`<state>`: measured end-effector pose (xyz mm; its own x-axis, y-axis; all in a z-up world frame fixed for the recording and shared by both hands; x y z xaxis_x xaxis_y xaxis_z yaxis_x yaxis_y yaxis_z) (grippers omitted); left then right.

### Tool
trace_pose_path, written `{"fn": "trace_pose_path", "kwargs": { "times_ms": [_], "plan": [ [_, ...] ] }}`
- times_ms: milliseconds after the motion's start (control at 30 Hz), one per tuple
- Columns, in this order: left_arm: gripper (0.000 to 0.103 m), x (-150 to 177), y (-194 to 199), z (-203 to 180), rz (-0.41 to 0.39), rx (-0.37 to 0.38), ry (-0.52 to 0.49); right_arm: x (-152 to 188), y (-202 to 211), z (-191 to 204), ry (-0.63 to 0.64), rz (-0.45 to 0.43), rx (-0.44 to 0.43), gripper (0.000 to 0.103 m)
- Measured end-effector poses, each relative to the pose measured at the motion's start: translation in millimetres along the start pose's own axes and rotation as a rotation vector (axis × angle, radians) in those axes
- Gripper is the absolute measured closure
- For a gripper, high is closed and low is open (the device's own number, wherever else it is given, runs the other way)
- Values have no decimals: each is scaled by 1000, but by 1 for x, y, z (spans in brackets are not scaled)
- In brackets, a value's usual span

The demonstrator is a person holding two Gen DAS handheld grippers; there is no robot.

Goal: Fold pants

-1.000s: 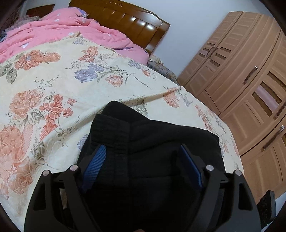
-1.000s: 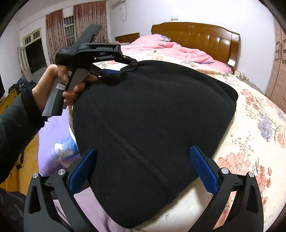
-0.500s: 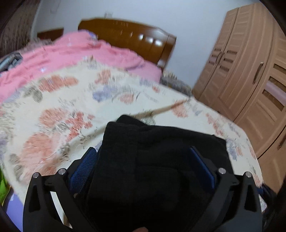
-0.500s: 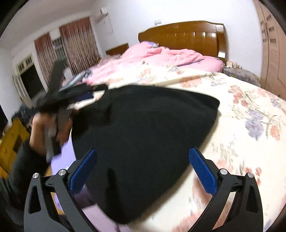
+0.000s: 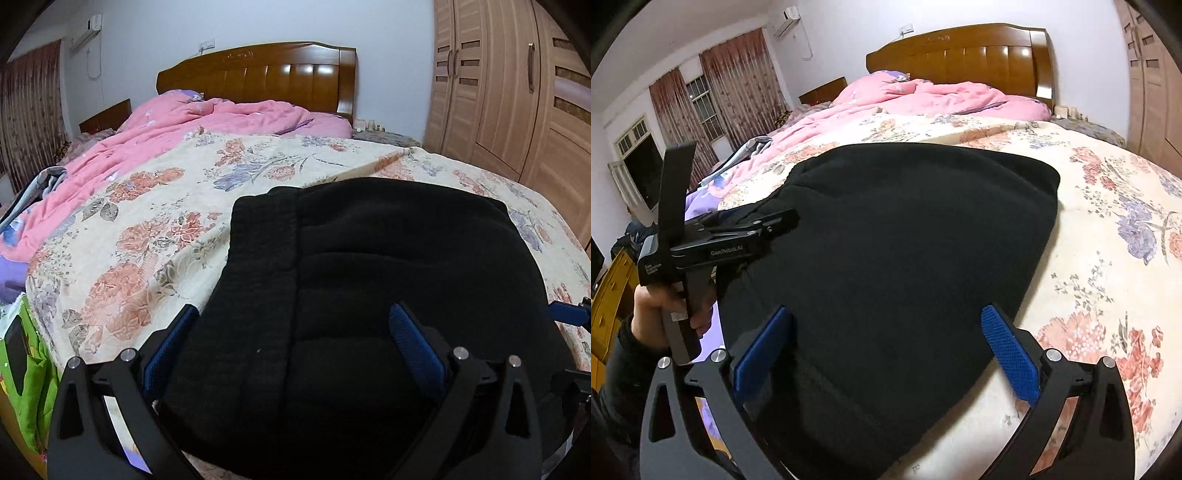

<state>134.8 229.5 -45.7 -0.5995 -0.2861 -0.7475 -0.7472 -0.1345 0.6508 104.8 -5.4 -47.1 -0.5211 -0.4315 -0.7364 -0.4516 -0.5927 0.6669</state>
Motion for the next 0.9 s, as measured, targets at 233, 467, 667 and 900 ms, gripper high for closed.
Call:
{"fn": "trace_pose_path", "kwargs": {
  "times_ms": [233, 467, 667, 900],
  "plan": [
    [1, 5, 10, 1, -5, -22, 2, 15, 14, -6, -34, 23, -9, 4],
    [1, 15, 33, -2, -35, -60, -16, 31, 33, -6, -23, 33, 40, 4],
    [1, 24, 55, 0, -48, -80, -9, 47, 56, -6, -12, 29, 138, 4],
    [2, 37, 91, -12, -116, -166, -26, 60, 82, -10, -89, -66, 222, 4]
  ]
}}
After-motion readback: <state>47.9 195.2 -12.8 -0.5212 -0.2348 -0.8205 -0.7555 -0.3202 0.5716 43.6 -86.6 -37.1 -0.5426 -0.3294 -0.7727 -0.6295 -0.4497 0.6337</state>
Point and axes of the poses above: each gripper's, at about its wrist camera, not at the fingertips, and y roughly against the way its jaws point, z to its left, x to its underside, the point moved 3 cm from there along -y, roughly the way its jaws point, and after that the axes turned 11 degrees about y, right-handed, at the moved point
